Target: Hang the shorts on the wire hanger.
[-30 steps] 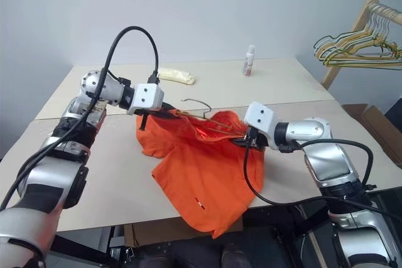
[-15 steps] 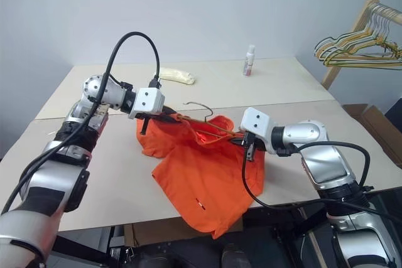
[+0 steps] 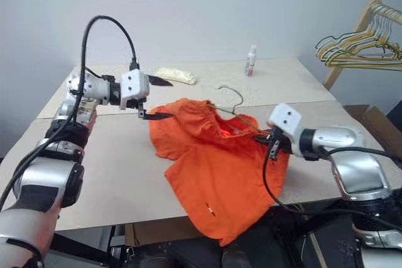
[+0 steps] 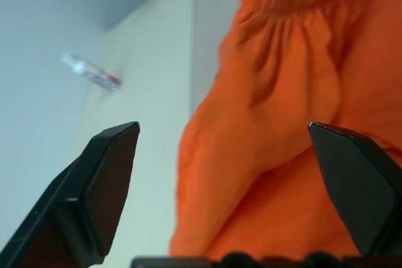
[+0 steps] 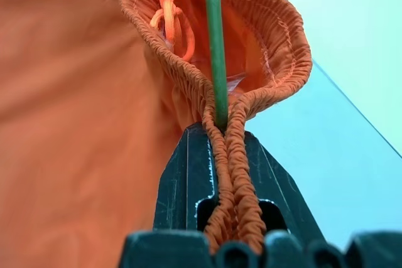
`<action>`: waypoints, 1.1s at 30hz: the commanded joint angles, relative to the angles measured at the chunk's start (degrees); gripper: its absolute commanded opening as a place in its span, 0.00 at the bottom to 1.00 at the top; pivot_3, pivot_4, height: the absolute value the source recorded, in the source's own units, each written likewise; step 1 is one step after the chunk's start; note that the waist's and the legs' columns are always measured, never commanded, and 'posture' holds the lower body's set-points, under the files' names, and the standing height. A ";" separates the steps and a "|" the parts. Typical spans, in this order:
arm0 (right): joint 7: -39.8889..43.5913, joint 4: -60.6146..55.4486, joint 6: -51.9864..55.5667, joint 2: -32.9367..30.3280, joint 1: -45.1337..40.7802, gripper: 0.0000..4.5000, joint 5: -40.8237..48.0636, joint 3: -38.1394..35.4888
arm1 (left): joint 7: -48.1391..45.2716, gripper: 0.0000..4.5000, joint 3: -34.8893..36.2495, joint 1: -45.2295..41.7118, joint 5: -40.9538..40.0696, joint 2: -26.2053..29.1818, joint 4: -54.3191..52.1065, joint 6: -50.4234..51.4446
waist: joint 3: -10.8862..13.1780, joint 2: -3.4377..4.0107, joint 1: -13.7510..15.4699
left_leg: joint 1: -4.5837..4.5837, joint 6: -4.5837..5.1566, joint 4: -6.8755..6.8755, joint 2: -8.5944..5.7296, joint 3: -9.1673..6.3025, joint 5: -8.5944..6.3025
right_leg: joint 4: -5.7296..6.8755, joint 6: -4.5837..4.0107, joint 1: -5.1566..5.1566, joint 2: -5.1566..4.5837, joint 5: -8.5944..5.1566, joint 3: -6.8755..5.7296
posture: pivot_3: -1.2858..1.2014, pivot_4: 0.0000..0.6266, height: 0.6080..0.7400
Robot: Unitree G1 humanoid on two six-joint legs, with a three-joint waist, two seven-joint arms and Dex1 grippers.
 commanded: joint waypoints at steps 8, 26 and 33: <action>-18.51 -9.78 32.60 0.62 -0.96 0.02 3.09 -17.00 | -4.02 1.00 8.82 7.18 -19.27 -5.63 -19.30 18.10 | 0.00 0.01 -1.45 | -0.03 0.00 0.00 0.02 0.01 0.00 | 0.02 0.00 -0.03 -0.01 0.00 0.01 | 0.46 0.00 1.00; -62.67 -7.25 51.47 23.60 -20.69 0.02 -22.83 -28.25 | 10.46 1.00 7.93 25.00 -32.95 -12.88 -56.70 40.08 | -0.18 0.30 -7.76 | 0.00 -0.01 -0.01 -0.03 -0.51 0.00 | 0.05 0.07 0.05 -0.06 0.04 0.24 | 0.44 0.00 1.00; -70.71 1.89 43.27 24.41 -25.12 0.02 -26.57 -30.57 | 18.13 1.00 7.20 26.05 -36.61 -19.09 -61.27 44.39 | -0.28 0.56 -7.99 | 0.00 -0.01 -0.03 -0.07 -0.57 0.00 | 0.00 0.11 0.08 -0.09 0.05 0.24 | 0.45 0.00 1.00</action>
